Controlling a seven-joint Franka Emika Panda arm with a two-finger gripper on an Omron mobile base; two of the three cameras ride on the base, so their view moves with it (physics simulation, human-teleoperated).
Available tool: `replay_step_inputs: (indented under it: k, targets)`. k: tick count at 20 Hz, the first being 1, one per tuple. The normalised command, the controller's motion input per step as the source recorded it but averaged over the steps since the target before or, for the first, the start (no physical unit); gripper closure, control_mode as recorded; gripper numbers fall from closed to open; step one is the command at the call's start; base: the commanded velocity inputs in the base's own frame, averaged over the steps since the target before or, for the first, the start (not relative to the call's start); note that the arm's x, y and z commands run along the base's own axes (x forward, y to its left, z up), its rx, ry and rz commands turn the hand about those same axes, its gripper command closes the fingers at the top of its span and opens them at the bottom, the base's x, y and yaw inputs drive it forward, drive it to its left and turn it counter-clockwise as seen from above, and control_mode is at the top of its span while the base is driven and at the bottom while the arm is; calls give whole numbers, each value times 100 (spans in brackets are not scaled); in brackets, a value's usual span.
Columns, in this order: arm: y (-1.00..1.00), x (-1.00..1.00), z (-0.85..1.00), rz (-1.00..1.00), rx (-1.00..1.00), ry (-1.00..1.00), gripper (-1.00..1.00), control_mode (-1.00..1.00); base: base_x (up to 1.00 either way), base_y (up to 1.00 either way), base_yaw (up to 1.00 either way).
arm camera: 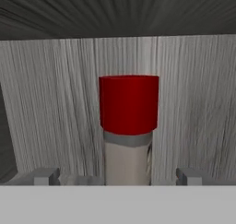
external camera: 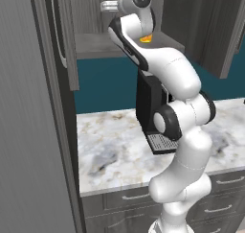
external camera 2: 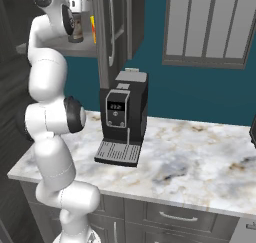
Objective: Open the cabinet directly in front. Then move the liquor and the cup to the dining counter with the jar on it.
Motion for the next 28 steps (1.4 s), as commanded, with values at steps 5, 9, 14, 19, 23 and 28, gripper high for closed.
replay_step_inputs:
  k: [5, 9, 14, 19, 23, 28]
  targets:
    - [0, 19, 0, 0, 0, 0, -100, -100, 0, 0, 0]
    - [0, 16, 0, 0, 0, 0, -100, -100, 0, 0, 0]
    - [0, 3, 0, 0, 0, 0, 100, -100, 0, 0, 0]
    - [0, 0, 0, 0, 0, 0, 100, -100, 0, 0, 0]
    - [0, 0, 0, 0, 0, 0, 100, -100, 0, 0, 0]
    - [0, -9, 0, 0, 0, -4, 100, -100, 0, 0, 0]
